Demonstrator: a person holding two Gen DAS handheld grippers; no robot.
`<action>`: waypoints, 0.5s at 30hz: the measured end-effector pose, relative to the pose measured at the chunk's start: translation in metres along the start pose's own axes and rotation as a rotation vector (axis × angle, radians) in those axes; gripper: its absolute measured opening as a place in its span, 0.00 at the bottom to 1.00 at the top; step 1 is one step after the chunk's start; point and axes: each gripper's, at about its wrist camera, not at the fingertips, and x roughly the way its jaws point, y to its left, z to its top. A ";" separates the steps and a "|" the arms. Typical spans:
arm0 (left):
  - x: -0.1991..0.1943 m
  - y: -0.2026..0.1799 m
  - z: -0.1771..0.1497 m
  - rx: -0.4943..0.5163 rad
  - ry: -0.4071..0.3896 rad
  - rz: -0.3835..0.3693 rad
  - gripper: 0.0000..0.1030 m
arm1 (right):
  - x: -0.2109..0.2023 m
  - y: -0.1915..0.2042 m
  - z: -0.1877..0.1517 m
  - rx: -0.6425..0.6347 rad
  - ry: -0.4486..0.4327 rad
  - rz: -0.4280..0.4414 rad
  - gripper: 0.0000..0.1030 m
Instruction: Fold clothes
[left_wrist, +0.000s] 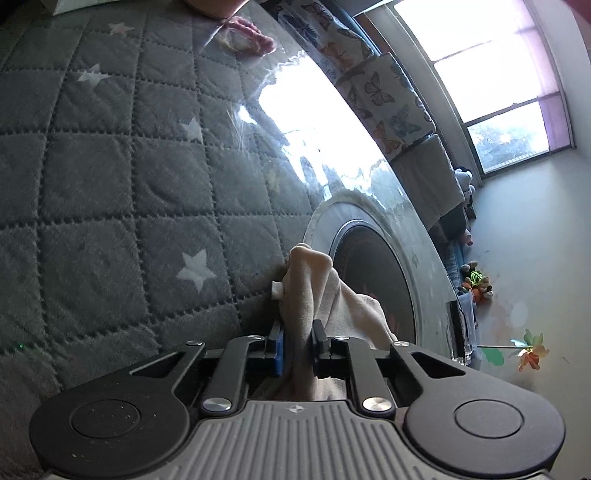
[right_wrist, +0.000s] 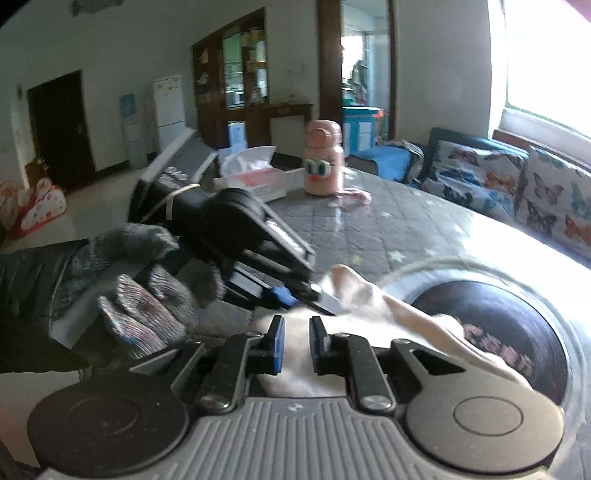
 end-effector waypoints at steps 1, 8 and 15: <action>0.000 -0.001 0.000 0.008 -0.002 0.001 0.15 | -0.003 -0.005 -0.003 0.015 0.004 -0.018 0.14; 0.001 -0.003 -0.001 0.044 -0.006 0.010 0.15 | -0.028 -0.073 -0.038 0.205 0.046 -0.238 0.22; 0.002 -0.009 -0.005 0.089 -0.016 0.028 0.15 | -0.037 -0.138 -0.071 0.399 0.070 -0.434 0.25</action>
